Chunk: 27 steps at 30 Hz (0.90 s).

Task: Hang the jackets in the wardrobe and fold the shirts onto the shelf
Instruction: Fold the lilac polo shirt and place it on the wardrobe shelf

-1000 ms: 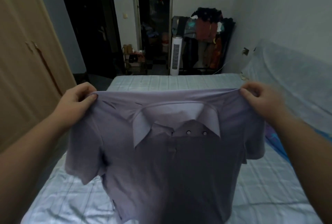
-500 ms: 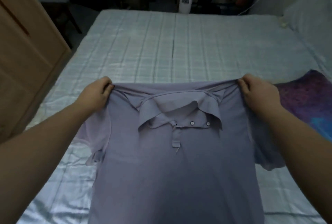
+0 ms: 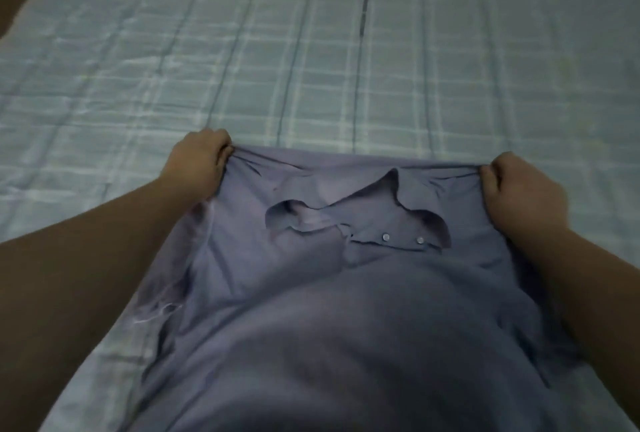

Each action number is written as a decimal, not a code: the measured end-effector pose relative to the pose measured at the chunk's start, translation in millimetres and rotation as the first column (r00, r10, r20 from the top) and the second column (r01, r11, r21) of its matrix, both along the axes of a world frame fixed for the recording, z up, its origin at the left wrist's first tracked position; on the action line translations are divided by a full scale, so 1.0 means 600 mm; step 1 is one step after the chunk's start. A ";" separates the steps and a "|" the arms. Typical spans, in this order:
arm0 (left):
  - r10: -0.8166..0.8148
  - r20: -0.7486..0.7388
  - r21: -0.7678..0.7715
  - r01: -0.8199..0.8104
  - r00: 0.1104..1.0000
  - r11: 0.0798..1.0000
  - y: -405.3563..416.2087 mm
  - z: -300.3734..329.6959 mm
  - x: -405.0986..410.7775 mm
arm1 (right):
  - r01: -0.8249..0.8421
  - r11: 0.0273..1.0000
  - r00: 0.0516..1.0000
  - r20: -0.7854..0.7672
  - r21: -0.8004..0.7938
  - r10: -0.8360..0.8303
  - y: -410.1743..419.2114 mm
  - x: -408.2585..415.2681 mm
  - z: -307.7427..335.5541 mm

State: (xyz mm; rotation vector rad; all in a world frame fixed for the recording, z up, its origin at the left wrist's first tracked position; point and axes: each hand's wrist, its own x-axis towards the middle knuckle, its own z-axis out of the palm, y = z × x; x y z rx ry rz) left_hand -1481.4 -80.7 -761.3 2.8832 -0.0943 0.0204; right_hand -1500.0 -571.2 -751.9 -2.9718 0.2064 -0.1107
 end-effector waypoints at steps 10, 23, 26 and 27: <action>0.018 0.153 0.132 -0.039 0.988 0.990 0.004 -0.045 0.011 | -0.002 1.000 0.998 0.069 -0.008 0.002 -0.007 0.012 -0.030; -0.131 0.009 -0.243 0.129 0.991 0.961 -0.108 0.091 -0.327 | -0.267 0.939 0.958 0.170 0.217 0.233 0.116 -0.396 0.070; -0.151 -0.017 -0.271 0.140 0.988 0.952 -0.106 0.079 -0.463 | -0.334 0.912 0.943 0.070 0.237 0.327 0.125 -0.548 0.048; -0.167 -0.028 -0.279 0.153 0.986 0.948 -0.102 0.075 -0.509 | -0.337 0.907 0.940 0.030 0.251 0.341 0.125 -0.592 0.039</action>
